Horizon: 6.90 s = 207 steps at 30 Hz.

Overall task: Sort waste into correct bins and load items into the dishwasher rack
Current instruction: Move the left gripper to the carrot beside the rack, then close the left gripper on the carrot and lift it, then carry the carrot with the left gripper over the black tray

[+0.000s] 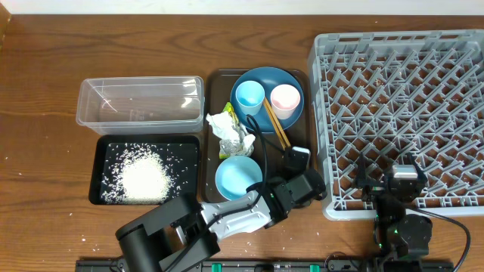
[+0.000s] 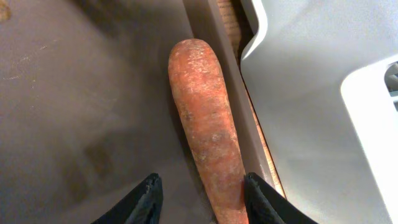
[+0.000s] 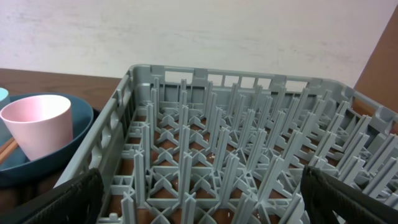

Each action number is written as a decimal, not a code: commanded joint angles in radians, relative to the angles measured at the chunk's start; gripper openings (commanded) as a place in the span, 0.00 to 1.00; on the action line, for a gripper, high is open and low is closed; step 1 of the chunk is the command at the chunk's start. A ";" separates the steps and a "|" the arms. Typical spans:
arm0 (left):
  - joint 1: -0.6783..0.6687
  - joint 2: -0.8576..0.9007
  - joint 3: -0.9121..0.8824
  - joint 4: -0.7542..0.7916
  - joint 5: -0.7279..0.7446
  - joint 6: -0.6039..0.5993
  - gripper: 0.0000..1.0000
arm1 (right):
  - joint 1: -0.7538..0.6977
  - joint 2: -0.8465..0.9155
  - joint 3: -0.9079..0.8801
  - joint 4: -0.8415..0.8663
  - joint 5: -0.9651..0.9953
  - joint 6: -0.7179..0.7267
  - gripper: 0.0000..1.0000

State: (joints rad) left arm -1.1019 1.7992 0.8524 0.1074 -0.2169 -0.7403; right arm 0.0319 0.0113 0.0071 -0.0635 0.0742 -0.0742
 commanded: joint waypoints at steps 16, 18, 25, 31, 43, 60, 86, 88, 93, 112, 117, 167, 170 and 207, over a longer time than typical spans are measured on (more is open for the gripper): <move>0.001 -0.123 0.010 -0.234 -0.128 0.006 0.42 | -0.006 -0.005 -0.002 -0.004 -0.004 -0.010 0.99; 0.001 -0.122 0.010 -0.234 -0.124 -0.026 0.42 | -0.006 -0.005 -0.002 -0.004 -0.004 -0.010 0.99; 0.001 -0.122 0.010 -0.204 -0.043 -0.114 0.43 | -0.006 -0.005 -0.002 -0.004 -0.004 -0.010 0.99; -0.018 -0.098 0.010 -0.108 0.007 -0.130 0.43 | -0.006 -0.005 -0.002 -0.004 -0.004 -0.010 0.99; -0.030 0.064 0.010 0.009 -0.012 -0.133 0.43 | -0.006 -0.005 -0.002 -0.004 -0.004 -0.010 0.99; -0.030 -0.078 0.010 -0.246 -0.088 -0.098 0.45 | -0.006 -0.005 -0.002 -0.004 -0.004 -0.010 0.99; -0.027 0.027 0.010 -0.082 -0.144 0.352 0.48 | -0.006 -0.005 -0.002 -0.004 -0.004 -0.010 0.99; -0.027 0.034 0.010 -0.059 -0.144 0.352 0.48 | -0.006 -0.005 -0.002 -0.004 -0.004 -0.010 0.99; -0.027 0.066 0.010 0.006 -0.144 0.352 0.48 | -0.006 -0.005 -0.002 -0.004 -0.004 -0.010 0.99; -0.010 0.049 0.010 0.016 -0.132 0.351 0.21 | -0.006 -0.005 -0.002 -0.004 -0.004 -0.010 0.99; -0.010 -0.026 0.009 -0.040 -0.121 0.350 0.19 | -0.006 -0.005 -0.002 -0.004 -0.004 -0.010 0.99; 0.765 -0.610 -0.115 -0.826 -0.109 0.237 0.14 | -0.006 -0.005 -0.002 -0.004 -0.004 -0.010 0.99; 0.765 -0.610 -0.115 -0.792 -0.039 0.337 0.14 | -0.006 -0.005 -0.002 -0.004 -0.004 -0.010 0.99; 0.765 -0.364 -0.117 -0.666 0.075 0.507 0.21 | -0.006 -0.005 -0.002 -0.004 -0.004 -0.010 0.99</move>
State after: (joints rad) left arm -0.3420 1.4277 0.7403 -0.5655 -0.1402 -0.2489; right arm 0.0319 0.0113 0.0071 -0.0635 0.0742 -0.0746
